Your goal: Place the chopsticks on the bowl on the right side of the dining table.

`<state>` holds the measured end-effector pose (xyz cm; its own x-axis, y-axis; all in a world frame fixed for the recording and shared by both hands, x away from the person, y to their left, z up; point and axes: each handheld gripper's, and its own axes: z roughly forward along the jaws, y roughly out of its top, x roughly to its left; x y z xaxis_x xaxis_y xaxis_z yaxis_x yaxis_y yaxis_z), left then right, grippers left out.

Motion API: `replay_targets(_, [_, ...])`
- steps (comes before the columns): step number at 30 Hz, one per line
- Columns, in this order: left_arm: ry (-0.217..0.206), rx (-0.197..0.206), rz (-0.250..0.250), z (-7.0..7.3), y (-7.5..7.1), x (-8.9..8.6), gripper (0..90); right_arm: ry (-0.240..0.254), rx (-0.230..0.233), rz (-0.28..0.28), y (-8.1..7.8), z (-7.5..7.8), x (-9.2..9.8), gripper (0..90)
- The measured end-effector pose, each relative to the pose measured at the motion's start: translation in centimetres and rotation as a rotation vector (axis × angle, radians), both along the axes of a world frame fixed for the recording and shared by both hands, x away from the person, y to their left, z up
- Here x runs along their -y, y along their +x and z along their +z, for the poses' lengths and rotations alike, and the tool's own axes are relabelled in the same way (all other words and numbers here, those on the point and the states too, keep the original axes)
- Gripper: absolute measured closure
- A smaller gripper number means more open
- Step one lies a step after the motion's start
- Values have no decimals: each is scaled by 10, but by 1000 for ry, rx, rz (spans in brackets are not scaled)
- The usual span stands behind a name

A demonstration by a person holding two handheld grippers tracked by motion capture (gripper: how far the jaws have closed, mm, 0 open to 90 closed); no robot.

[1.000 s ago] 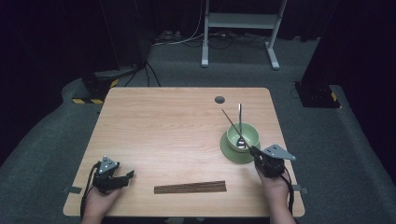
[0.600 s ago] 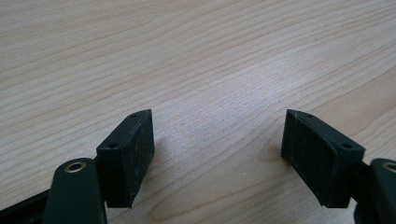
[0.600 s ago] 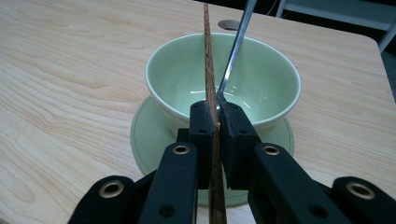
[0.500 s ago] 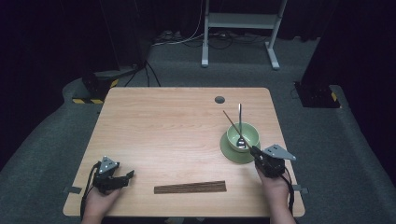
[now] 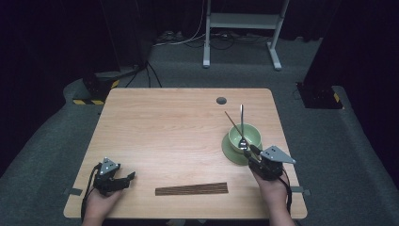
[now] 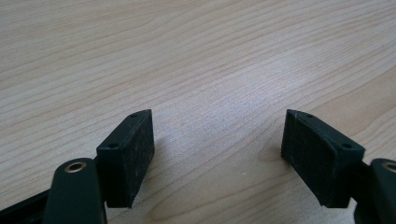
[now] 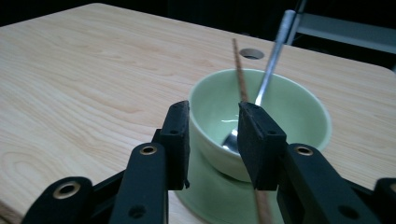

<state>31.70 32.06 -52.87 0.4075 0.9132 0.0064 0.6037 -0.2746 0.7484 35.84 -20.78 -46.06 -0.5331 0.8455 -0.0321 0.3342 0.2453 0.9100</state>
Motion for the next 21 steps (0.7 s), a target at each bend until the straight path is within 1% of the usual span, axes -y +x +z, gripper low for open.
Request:
replay_targets(3, [0,0,0,0,0,0,257,-8,-21,39,-1,-3,-11,607])
replay_targets(4, [0,0,0,0,0,0,257,-8,-21,39,-1,-3,-11,607])
replay_targets(8, [0,0,0,0,0,0,257,-28,-48,83,-2,-9,-24,588])
replay_targets(9, [0,0,0,0,0,0,257,-28,-66,111,-2,-11,-30,584])
replay_targets(11, [0,0,-1,0,0,0,257,-32,-72,121,-3,-12,-33,577])
replay_targets(17, [0,-1,-1,0,0,0,257,-52,-102,197,-6,-20,-52,563])
replay_targets(21, [0,-1,-1,0,0,0,257,-63,-115,235,-9,-27,-64,558])
